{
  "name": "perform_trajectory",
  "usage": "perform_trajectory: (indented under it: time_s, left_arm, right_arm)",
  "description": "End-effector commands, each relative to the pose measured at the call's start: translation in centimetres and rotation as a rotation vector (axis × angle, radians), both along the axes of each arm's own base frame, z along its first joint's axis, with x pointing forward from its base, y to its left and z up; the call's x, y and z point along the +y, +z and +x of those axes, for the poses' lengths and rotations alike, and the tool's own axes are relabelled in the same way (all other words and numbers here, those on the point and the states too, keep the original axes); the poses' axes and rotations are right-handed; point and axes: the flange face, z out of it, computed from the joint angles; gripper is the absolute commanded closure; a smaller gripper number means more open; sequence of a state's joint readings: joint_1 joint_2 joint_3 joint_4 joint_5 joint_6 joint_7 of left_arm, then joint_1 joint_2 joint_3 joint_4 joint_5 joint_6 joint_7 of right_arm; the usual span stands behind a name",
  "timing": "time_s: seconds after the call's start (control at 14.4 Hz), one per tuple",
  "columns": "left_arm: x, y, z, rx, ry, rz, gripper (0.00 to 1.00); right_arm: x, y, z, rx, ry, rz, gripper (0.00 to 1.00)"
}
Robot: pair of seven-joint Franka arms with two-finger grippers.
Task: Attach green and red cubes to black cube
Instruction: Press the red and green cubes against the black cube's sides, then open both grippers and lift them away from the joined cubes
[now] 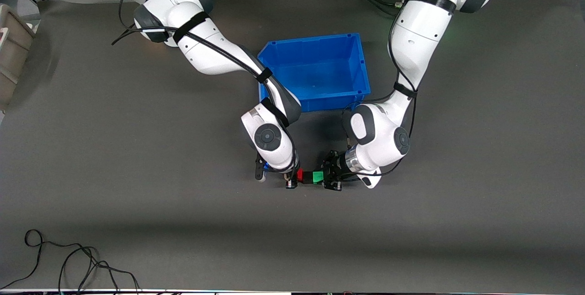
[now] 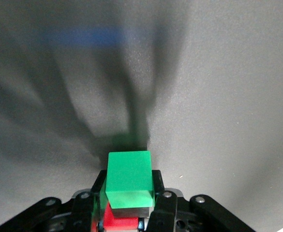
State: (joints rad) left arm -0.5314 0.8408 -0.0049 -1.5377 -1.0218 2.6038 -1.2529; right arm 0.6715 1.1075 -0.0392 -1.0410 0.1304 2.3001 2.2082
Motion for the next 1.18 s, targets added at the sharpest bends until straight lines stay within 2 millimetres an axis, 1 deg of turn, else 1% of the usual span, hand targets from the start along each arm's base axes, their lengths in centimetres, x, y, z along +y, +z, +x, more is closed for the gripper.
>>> perform_trajectory:
  time_s: [0.0, 0.07, 0.14, 0.28, 0.35, 0.42, 0.56, 0.63, 0.7, 0.84, 0.91, 0.98, 1.04, 1.11]
  left_arm:
    - [-1.1, 0.2, -0.6, 0.016, -0.004, -0.003, 0.19]
    - [-0.9, 0.4, -0.5, 0.009, -0.011, 0.004, 0.0]
    - [-0.5, 0.8, -0.1, 0.002, -0.012, 0.006, 0.0]
    - [1.1, 2.5, 1.1, -0.007, -0.007, 0.001, 0.0]
    - [3.5, 4.0, 2.4, -0.006, -0.005, 0.007, 0.0]
    - [5.1, 5.6, 3.0, 0.012, -0.04, 0.008, 0.0]
    - [10.1, 9.0, 4.7, 0.048, -0.073, 0.008, 0.0]
    - [13.3, 10.5, 5.3, 0.067, -0.097, 0.012, 0.0]
    - [16.2, 11.7, 5.6, 0.08, -0.142, 0.018, 0.0]
    - [21.8, 14.2, 5.6, 0.08, -0.243, 0.006, 0.0]
    - [25.5, 15.3, 5.4, 0.078, -0.306, 0.028, 0.0]
    - [28.6, 16.7, 5.0, 0.078, -0.359, 0.066, 0.0]
    - [30.7, 18.0, 4.7, 0.072, -0.399, 0.103, 0.0]
    - [33.5, 19.6, 4.2, 0.056, -0.439, 0.134, 0.0]
  right_arm:
    - [0.8, -1.1, -0.2, -0.013, -0.028, -0.006, 1.0]
    - [0.6, -1.0, 0.1, -0.023, -0.033, 0.001, 1.0]
    - [0.6, -0.8, 0.3, -0.036, -0.032, 0.009, 1.0]
    - [0.5, -1.1, 0.5, -0.05, -0.034, 0.016, 1.0]
    - [0.5, -1.2, 0.5, -0.049, -0.034, 0.015, 1.0]
    - [0.5, -1.2, 0.5, -0.049, -0.034, 0.015, 1.0]
    - [0.4, -1.2, 0.6, -0.048, -0.035, 0.016, 1.0]
    - [0.4, -1.2, 0.5, -0.046, -0.036, 0.019, 0.6]
    - [0.4, -1.0, 0.7, -0.051, -0.033, 0.02, 0.01]
    - [0.5, 0.3, 0.8, -0.055, -0.022, 0.021, 0.0]
    - [0.7, 1.8, 0.9, -0.059, -0.019, 0.026, 0.0]
    - [0.3, 3.2, 1.2, -0.05, -0.02, 0.018, 0.0]
    - [-0.8, 5.4, 2.1, -0.036, -0.022, 0.014, 0.01]
    - [-1.7, 8.1, 2.6, -0.019, -0.006, 0.011, 0.0]
